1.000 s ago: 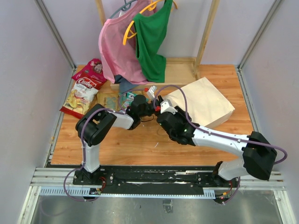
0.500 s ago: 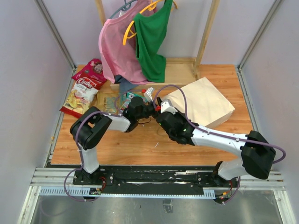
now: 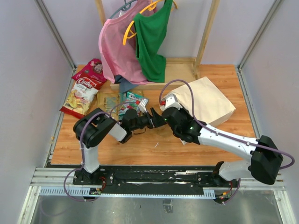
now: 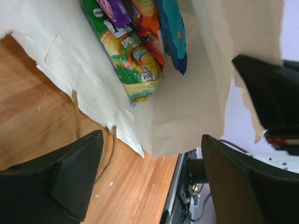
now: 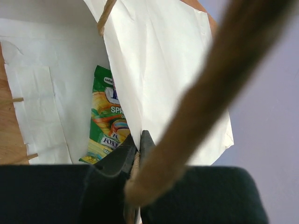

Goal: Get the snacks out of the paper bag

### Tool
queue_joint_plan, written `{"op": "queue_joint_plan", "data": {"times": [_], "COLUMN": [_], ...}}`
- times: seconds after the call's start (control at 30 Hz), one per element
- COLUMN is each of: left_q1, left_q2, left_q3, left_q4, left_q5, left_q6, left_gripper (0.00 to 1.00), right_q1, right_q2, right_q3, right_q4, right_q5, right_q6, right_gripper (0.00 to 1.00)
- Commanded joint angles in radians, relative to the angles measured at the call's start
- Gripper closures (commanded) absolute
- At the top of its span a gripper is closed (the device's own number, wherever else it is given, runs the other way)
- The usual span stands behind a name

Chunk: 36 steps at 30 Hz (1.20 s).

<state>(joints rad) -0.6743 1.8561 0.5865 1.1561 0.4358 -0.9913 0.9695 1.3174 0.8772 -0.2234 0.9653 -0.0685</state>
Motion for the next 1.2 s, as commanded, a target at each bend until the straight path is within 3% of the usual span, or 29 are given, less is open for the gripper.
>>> {"op": "queue_joint_plan", "data": {"times": [0.0, 0.17, 0.3, 0.43, 0.53, 1.17], "left_q1": [-0.036, -0.093, -0.142, -0.194, -0.215, -0.295], "left_q2": [0.126, 0.183, 0.135, 0.102, 0.129, 0.338], "left_q3": [-0.009, 0.057, 0.140, 0.274, 0.350, 0.572], "left_q4": [0.345, 0.337, 0.074, -0.289, -0.421, -0.529], "left_q5": [0.023, -0.012, -0.110, -0.270, -0.335, -0.357], "left_q6": [-0.156, -0.169, -0.050, 0.072, 0.086, 0.074], "left_gripper": [0.13, 0.18, 0.22, 0.27, 0.32, 0.44], "right_q1": [-0.031, -0.048, -0.054, -0.055, -0.056, -0.068], "right_q2": [-0.053, -0.073, -0.083, -0.087, -0.101, -0.181], "right_q3": [0.037, 0.021, 0.011, 0.011, 0.010, -0.037], "right_q4": [0.006, 0.006, 0.006, 0.006, 0.005, 0.021], "right_q5": [-0.037, -0.052, -0.064, -0.068, -0.071, -0.097], "right_q6": [-0.008, -0.009, 0.001, 0.003, 0.004, 0.022], "right_gripper": [0.99, 0.99, 0.99, 0.99, 0.99, 0.99]}}
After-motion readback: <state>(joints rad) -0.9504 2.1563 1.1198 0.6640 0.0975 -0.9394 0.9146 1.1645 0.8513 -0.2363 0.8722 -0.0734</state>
